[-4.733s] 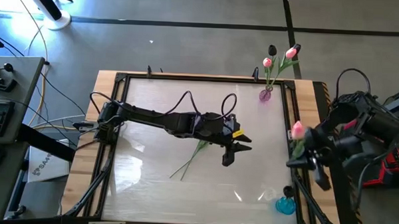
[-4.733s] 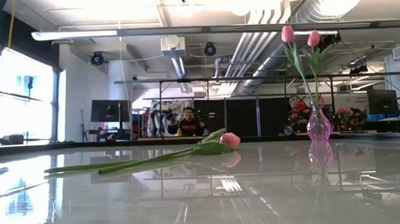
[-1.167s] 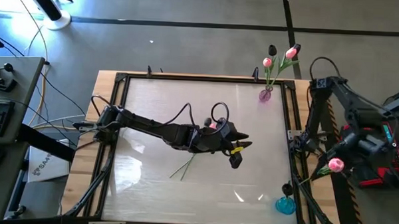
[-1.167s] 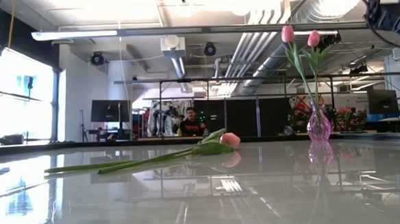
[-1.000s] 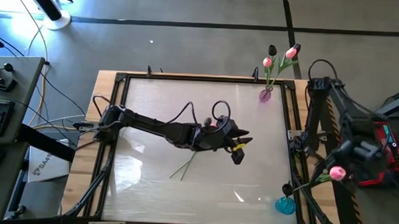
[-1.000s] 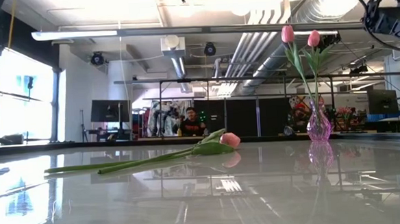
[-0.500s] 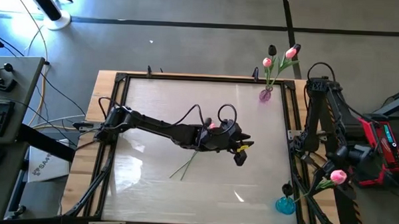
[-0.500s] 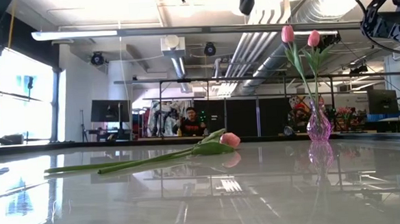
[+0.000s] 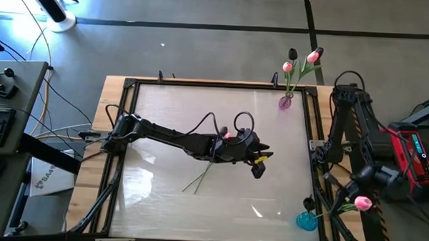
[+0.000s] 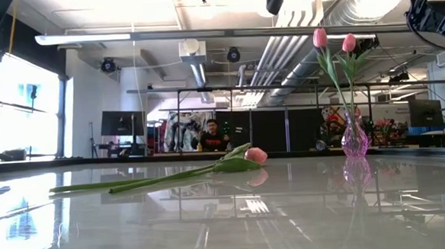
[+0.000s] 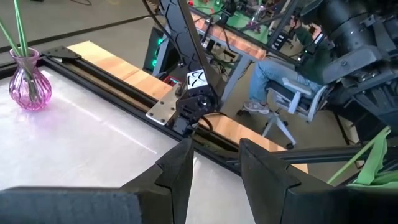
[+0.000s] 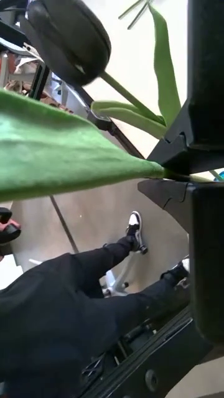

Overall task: Sort flowers into vase by color
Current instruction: Put the bottom pink flower into the blue vase

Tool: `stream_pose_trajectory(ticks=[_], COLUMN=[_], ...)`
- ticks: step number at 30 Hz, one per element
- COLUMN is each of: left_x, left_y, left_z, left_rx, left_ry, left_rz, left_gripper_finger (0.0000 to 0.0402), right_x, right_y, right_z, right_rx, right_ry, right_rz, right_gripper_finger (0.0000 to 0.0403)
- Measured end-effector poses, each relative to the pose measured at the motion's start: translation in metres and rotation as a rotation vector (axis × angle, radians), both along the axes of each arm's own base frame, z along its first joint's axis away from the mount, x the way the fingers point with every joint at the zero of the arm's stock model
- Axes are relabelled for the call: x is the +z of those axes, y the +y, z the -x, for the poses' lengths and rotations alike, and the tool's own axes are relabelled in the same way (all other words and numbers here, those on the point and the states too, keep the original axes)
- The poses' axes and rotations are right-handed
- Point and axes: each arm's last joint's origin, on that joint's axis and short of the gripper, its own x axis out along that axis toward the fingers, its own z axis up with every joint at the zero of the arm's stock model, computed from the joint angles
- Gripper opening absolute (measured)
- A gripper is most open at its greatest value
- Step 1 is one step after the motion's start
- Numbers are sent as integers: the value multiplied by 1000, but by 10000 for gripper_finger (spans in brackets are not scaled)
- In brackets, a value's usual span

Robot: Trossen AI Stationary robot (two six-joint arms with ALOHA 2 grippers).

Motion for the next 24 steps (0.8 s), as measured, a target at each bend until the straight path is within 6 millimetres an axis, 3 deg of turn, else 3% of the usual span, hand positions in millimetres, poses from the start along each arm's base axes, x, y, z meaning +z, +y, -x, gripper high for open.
stream_pose_trajectory(ticks=[9, 19, 24], left_x=[0, 0, 0], left_y=[-3, -10, -15], left_z=[1, 2, 3], left_rx=[-7, -19, -29], left_ry=[2, 1, 2], left_rz=[0, 16, 17], left_gripper_finger=[117, 117, 117], right_x=[-16, -35, -35], right_y=[11, 10, 10], right_z=[0, -2, -2], right_rx=[-12, -127, -132], right_ry=[14, 101, 110], right_rz=[33, -17, -24], right_gripper_finger=[0, 1, 40])
